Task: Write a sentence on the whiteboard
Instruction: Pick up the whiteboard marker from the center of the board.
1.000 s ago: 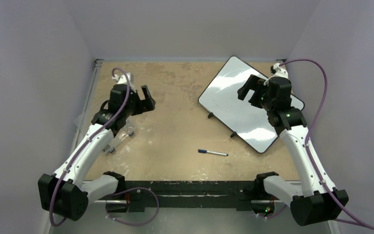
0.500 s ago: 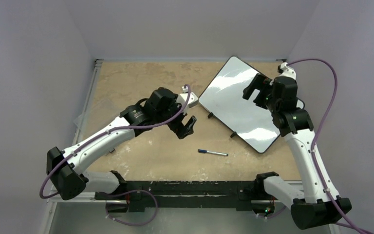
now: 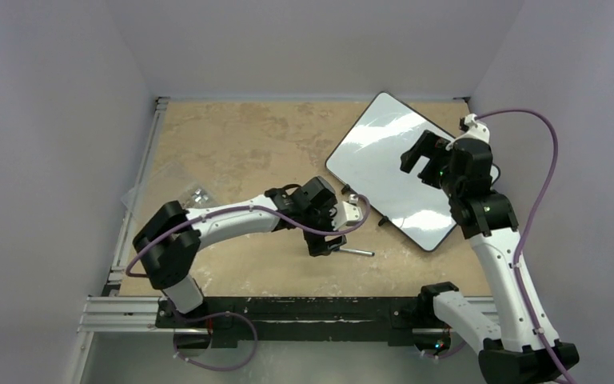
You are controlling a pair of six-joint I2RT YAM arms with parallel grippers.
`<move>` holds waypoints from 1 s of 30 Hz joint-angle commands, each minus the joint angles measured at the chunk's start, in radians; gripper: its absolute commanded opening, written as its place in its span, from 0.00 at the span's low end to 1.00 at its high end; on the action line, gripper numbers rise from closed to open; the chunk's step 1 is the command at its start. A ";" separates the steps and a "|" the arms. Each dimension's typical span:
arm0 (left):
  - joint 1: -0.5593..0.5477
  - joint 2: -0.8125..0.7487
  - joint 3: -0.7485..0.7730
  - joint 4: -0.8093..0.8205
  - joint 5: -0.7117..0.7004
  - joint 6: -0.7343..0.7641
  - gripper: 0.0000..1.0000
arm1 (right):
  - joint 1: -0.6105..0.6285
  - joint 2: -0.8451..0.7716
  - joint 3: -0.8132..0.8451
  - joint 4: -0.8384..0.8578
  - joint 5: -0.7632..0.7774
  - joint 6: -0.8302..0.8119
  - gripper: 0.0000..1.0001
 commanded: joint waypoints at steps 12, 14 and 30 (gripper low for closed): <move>-0.036 0.207 0.056 0.190 0.028 0.058 0.75 | 0.000 -0.079 -0.082 0.049 -0.030 0.006 0.99; -0.039 0.225 0.055 0.200 0.029 0.058 0.74 | 0.001 -0.079 -0.080 0.048 -0.030 0.001 0.99; -0.105 0.312 0.048 0.245 -0.015 0.037 0.35 | 0.001 -0.088 -0.085 0.051 -0.037 -0.003 0.99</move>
